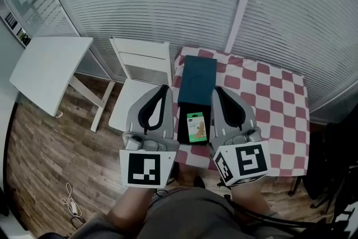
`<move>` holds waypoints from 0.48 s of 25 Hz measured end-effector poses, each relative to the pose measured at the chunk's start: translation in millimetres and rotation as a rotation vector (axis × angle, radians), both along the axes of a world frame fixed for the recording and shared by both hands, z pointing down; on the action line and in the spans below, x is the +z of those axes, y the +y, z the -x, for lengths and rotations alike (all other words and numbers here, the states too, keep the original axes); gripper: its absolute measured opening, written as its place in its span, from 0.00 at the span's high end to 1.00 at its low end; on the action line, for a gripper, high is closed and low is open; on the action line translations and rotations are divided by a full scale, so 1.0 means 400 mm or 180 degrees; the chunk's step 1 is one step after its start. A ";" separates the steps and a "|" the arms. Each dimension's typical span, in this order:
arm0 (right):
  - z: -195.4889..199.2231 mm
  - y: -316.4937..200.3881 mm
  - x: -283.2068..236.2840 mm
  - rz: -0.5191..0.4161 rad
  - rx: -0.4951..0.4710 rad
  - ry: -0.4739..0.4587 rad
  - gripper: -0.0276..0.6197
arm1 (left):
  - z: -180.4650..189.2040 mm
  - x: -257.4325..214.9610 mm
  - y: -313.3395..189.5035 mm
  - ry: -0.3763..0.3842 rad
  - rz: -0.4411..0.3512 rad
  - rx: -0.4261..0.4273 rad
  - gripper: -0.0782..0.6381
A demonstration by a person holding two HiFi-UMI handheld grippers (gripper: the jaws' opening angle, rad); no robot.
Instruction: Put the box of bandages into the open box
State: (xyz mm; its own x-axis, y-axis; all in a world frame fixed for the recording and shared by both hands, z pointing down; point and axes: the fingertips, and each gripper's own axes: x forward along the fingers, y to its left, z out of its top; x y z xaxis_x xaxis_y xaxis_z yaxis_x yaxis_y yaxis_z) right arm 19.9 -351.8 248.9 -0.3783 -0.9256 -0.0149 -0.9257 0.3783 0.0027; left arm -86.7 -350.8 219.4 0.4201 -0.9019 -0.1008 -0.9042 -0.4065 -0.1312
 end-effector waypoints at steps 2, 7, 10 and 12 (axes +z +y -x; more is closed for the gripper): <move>-0.007 0.005 -0.017 -0.0047 0.0000 0.0004 0.92 | -0.007 -0.017 0.004 -0.0018 -0.0053 0.0006 0.89; -0.012 0.016 -0.044 -0.0144 -0.0024 0.0034 0.92 | -0.014 -0.045 0.012 -0.0017 -0.0156 -0.0013 0.89; -0.008 0.021 -0.050 -0.0189 -0.0057 0.0084 0.92 | -0.016 -0.051 0.018 -0.0050 -0.0192 -0.0025 0.89; -0.006 0.022 -0.054 -0.0208 -0.0071 0.0105 0.92 | -0.018 -0.055 0.022 -0.0051 -0.0208 -0.0026 0.89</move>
State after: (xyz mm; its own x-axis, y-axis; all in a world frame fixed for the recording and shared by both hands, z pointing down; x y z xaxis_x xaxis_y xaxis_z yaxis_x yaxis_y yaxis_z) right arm 22.2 -342.9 227.5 -0.4000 -0.9144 -0.0622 -0.9161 0.3967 0.0583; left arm -79.3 -342.1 197.3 0.4147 -0.8970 -0.1529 -0.9050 -0.3892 -0.1716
